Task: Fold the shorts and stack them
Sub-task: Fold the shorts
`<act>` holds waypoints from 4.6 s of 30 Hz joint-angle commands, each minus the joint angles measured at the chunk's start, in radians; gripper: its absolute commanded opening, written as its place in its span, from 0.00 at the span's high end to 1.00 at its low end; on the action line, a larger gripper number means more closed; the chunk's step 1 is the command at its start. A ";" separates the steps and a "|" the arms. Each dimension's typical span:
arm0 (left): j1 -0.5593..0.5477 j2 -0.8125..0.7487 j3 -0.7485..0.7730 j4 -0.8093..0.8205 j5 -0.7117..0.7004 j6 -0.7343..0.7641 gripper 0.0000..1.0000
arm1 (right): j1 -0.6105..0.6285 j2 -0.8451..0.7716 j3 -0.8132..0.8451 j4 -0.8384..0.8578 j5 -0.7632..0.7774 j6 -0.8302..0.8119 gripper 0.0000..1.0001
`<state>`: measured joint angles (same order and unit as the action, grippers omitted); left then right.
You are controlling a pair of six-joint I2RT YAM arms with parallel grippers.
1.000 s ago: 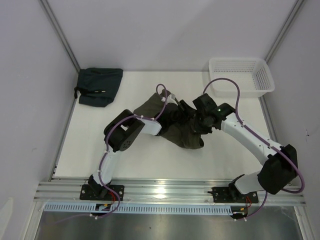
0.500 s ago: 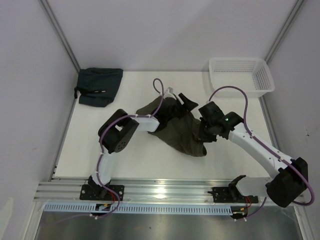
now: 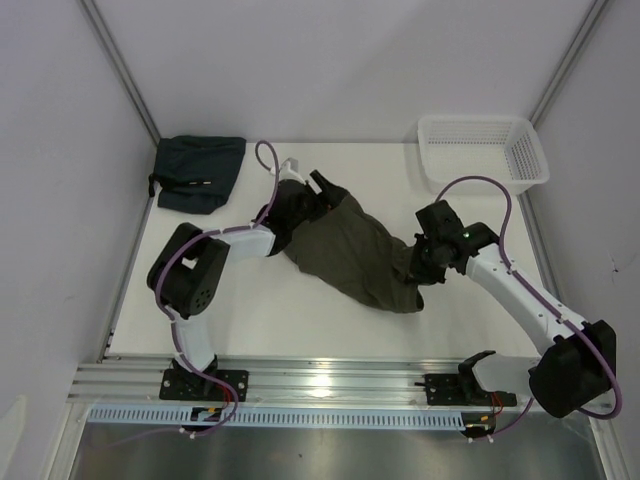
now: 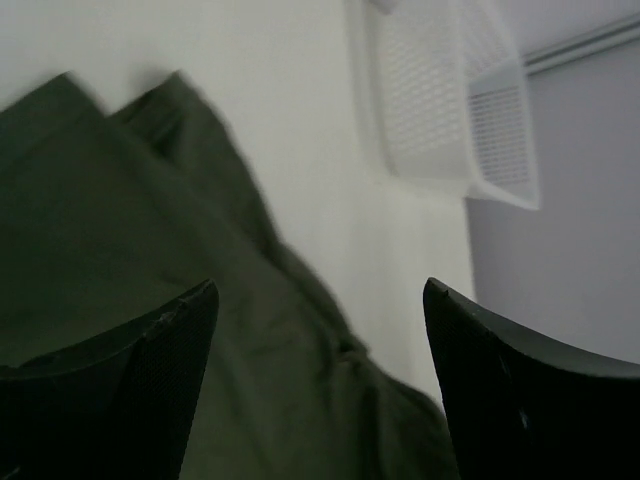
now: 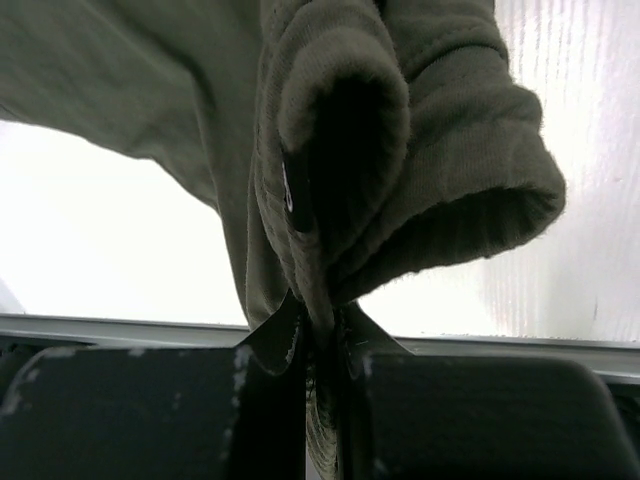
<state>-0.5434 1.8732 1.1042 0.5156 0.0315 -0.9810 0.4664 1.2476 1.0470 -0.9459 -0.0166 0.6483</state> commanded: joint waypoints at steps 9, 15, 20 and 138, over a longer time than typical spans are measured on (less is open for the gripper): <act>0.068 -0.008 -0.164 -0.117 -0.073 0.067 0.16 | -0.101 0.068 0.125 -0.025 -0.025 -0.114 1.00; 0.060 -0.026 -0.294 -0.072 -0.116 -0.002 0.16 | -0.135 0.148 0.231 -0.079 -0.011 -0.160 1.00; 0.027 -0.052 -0.395 -0.028 -0.151 -0.030 0.17 | -0.141 0.217 0.340 -0.161 -0.009 -0.208 1.00; 0.137 -0.672 -0.754 -0.425 -0.145 0.085 0.20 | 0.291 0.878 0.926 0.076 -0.014 0.042 0.42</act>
<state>-0.4442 1.2831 0.3725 0.2535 -0.0425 -0.9363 0.7582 2.1319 1.9133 -0.9131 -0.0296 0.6846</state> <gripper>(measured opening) 0.794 0.410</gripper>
